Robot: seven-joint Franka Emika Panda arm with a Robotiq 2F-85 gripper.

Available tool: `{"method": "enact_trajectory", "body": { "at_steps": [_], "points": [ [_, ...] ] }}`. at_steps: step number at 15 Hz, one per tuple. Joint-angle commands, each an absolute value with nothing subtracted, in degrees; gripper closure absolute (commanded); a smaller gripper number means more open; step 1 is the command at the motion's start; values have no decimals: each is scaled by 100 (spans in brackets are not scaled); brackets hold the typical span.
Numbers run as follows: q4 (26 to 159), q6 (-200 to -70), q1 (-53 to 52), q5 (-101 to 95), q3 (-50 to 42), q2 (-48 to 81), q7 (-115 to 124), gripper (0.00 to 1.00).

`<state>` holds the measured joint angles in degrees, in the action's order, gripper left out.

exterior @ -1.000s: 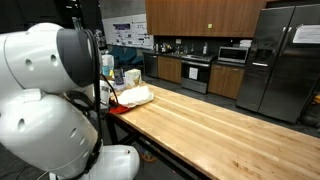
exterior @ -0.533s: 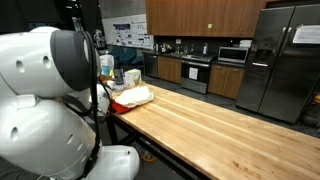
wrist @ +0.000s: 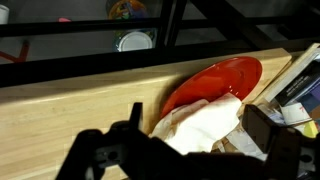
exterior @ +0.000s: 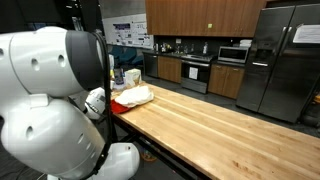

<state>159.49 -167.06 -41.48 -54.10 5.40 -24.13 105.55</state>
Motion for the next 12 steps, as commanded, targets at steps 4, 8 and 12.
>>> {"method": "enact_trajectory", "body": {
  "at_steps": [4, 8, 12],
  "points": [
    [15919, -16553, -4807, -4841, -78, -2631, 10506, 0],
    [15874, -16648, -4715, -4930, -16, -2475, 10462, 0],
    [15875, -16645, -4716, -4930, -23, -2496, 10479, 0]
  ]
}}
